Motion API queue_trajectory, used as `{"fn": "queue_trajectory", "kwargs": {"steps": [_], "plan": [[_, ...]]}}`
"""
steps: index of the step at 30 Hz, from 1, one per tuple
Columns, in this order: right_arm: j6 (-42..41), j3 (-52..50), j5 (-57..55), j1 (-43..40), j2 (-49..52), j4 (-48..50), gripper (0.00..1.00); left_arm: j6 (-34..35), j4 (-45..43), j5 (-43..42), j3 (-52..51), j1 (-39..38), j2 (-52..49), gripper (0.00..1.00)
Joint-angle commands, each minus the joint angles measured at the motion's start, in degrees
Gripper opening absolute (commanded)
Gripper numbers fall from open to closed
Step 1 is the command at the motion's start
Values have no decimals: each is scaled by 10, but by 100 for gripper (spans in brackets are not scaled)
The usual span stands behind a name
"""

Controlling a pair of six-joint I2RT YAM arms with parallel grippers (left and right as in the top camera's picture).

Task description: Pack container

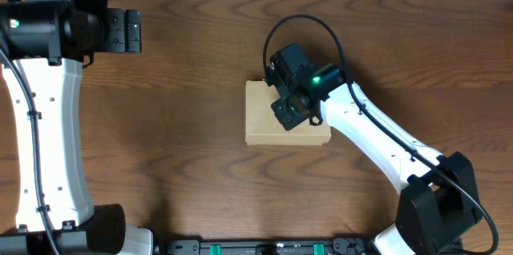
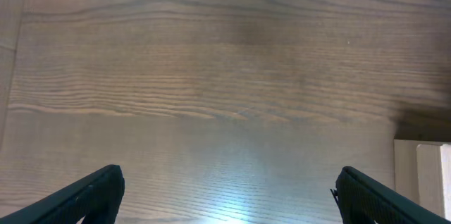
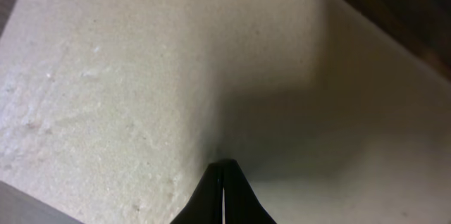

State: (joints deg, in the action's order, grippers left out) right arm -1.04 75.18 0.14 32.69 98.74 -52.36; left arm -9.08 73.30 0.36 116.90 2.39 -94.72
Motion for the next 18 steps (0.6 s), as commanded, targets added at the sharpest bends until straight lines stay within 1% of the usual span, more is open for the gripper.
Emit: {"fn": "queue_trajectory", "kwargs": {"steps": [1, 6, 11, 14, 16, 18], "plan": [[-19, -39, -6, -12, 4, 10, 1, -5, 2, -4, -2, -2, 11, 95], [-28, -69, 2, -20, 4, 45, 1, -10, 2, -17, -2, -2, 11, 95], [-31, -47, -37, -31, -15, 122, 1, -50, 7, -47, -2, -2, 20, 96], [-58, -25, -77, -52, -37, 172, 1, -78, 16, -83, -8, -1, 37, 96], [-58, -22, -76, -76, -56, 205, 1, -86, 10, -99, -26, 1, 50, 95], [-58, -22, -73, -101, -69, 218, 1, -90, 2, -118, -57, 5, 64, 95]]}}
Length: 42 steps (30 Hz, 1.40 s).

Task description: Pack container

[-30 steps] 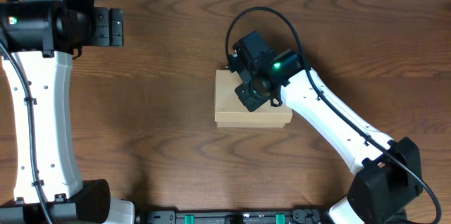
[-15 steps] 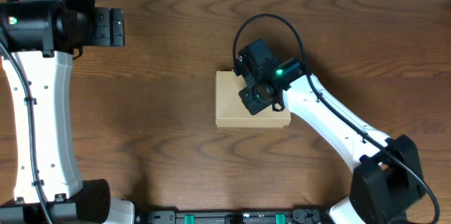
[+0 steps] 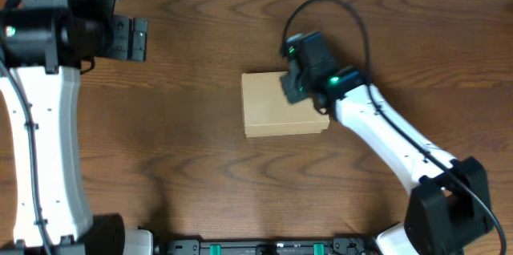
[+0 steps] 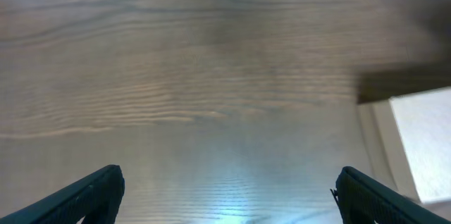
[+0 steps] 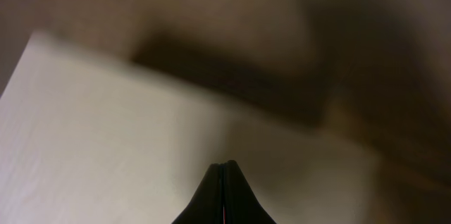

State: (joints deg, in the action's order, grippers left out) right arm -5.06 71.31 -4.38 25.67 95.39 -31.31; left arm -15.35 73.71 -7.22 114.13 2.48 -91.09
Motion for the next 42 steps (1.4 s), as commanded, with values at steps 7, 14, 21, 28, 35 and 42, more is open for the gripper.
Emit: {"fn": "queue_trajectory", "kwargs": {"steps": [7, 14, 21, 28, 35, 42], "plan": [[29, 16, 21, -143, -79, -24, 1, -48, -111, -155, -258, 33, 113, 95], [35, -5, 21, -172, -156, -70, 1, -46, -179, -193, -455, 36, 231, 96], [45, -95, 23, -172, -317, -66, 2, 49, -210, -192, -588, 36, 357, 95], [86, -210, 101, -172, -474, -66, 6, 97, -200, -27, -619, 35, 477, 95], [104, -272, 105, -172, -559, -99, 29, 111, -232, -6, -620, 35, 498, 95], [99, -284, 74, -172, -563, -105, 26, 140, -275, 2, -640, 35, 487, 95]]}}
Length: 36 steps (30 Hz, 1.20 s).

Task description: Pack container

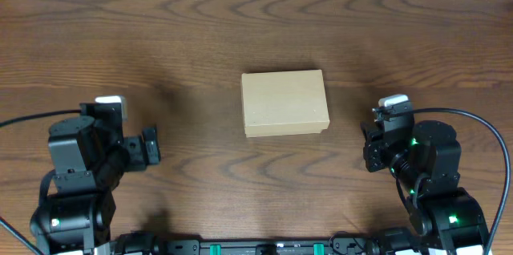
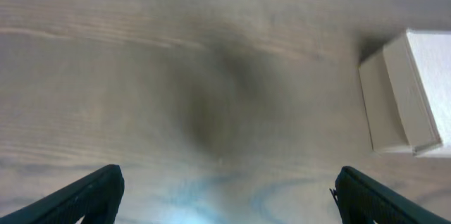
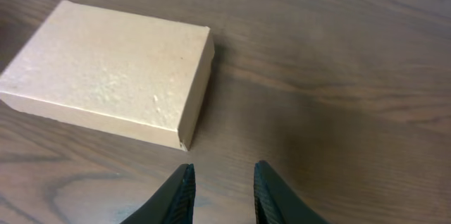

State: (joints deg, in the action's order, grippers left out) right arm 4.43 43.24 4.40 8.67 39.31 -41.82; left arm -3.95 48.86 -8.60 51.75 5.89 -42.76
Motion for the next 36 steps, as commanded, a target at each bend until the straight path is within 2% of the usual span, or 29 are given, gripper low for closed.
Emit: {"fn": "queue_trajectory", "kwargs": {"steps": [1, 3, 4, 5, 8, 9, 12, 16, 25, 27, 28, 31, 35, 36], "plan": [[5, -3, -14, -2, -2, 1, 23, 23, -55, 16, -30, 1, 10, 95], [21, -3, -12, -2, -2, 0, 11, -1, -123, -2, -73, 1, 36, 95], [26, -4, -12, -2, -2, -3, 9, -14, -148, -21, -96, 1, 52, 95], [28, -5, -12, -2, -2, -3, 9, -21, -165, -36, -115, 1, 67, 95], [27, -8, -12, -2, -2, -4, 22, -23, -183, -63, -168, 1, 115, 95], [26, -9, -12, -2, -3, -7, 23, -23, -179, -70, -179, 1, 128, 95], [25, -10, -15, -1, -12, -20, 19, -23, -173, -90, -199, 1, 169, 95], [15, -16, -20, -1, -37, -29, 19, -33, -176, -90, -200, 1, 203, 95], [-35, -93, -3, 0, -157, -33, 23, -37, -169, -94, -201, 1, 211, 95], [-33, -93, 2, 0, -180, -31, 29, -38, -161, -93, -201, 1, 211, 96], [-30, -93, 8, 0, -187, -29, 36, -38, -159, -92, -201, 1, 211, 95], [-24, -93, 19, 0, -198, -28, 44, -38, -158, -90, -201, 1, 211, 95], [-24, -93, 25, 0, -197, -28, 96, -38, -152, -90, -201, 1, 211, 95], [-24, -93, 25, 0, -197, -28, 99, -38, -148, -90, -201, 1, 211, 96]]}}
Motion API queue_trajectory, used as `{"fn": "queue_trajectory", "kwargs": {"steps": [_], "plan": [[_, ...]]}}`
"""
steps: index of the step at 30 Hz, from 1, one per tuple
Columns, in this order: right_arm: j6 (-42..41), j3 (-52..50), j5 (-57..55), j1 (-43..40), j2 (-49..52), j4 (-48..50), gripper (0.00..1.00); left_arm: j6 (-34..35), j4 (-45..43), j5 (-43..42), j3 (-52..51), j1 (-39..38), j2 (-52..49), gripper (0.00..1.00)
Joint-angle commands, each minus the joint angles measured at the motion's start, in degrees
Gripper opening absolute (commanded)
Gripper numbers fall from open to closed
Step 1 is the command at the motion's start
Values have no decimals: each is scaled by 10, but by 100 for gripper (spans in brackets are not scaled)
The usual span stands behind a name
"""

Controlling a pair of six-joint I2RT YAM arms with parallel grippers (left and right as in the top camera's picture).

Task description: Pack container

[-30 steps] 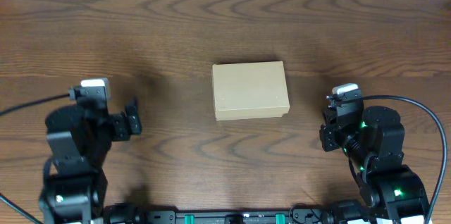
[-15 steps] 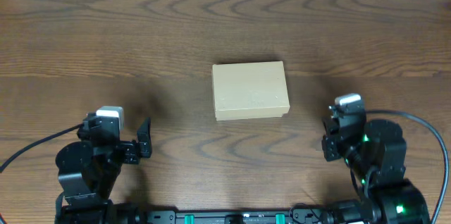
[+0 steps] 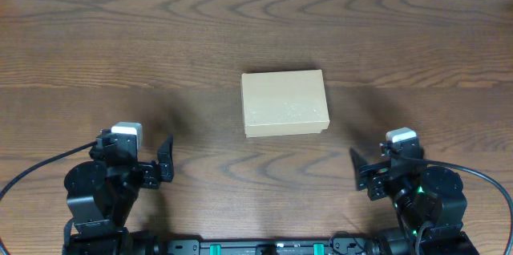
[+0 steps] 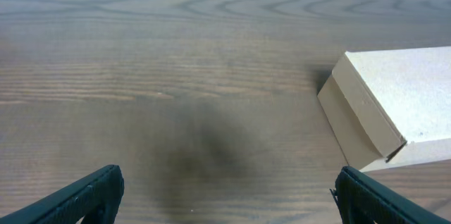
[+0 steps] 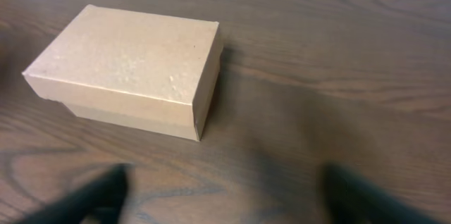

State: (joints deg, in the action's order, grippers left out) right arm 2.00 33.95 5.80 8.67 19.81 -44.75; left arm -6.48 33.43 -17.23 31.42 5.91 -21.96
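Observation:
A closed tan cardboard box (image 3: 285,103) sits with its lid on at the table's middle. It also shows in the left wrist view, box (image 4: 384,111), at the right edge, and in the right wrist view, box (image 5: 134,69), at upper left. My left gripper (image 3: 164,161) stands open at the front left, well clear of the box. My right gripper (image 3: 359,173) stands open at the front right, with nothing between its blurred fingers (image 5: 99,194). Both left fingertips (image 4: 91,192) are far apart over bare wood.
The brown wooden table (image 3: 160,38) stretches all round the box. A pale wall strip runs along the far edge. Both arm bases sit at the front edge.
Both arms have drawn further back toward the front edge. My right gripper, nearly shut before, now stands wide open. The box has not moved.
My right gripper was shut and pressing on the box lid while the left arm hung open at the far left. Then the right gripper was at the box's right rear corner. Later both arms were back near the front, and now both stand open.

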Motion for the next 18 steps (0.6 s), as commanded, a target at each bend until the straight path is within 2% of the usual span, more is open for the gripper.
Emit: {"fn": "queue_trajectory", "kwargs": {"steps": [1, 8, 13, 18], "plan": [[0, 0, 11, 0, -2, 1, 99, -12, 12, -3, 2, 1, 3, 95], [-1, 0, 12, 0, -2, -2, 99, -12, 81, -3, 2, 1, 3, 95], [-49, 0, 26, 0, -2, 5, 99, -12, 132, -3, 2, 1, 3, 95], [-25, 0, 5, 0, -2, -10, 99, -12, 164, -3, 2, 1, 3, 96]]}}
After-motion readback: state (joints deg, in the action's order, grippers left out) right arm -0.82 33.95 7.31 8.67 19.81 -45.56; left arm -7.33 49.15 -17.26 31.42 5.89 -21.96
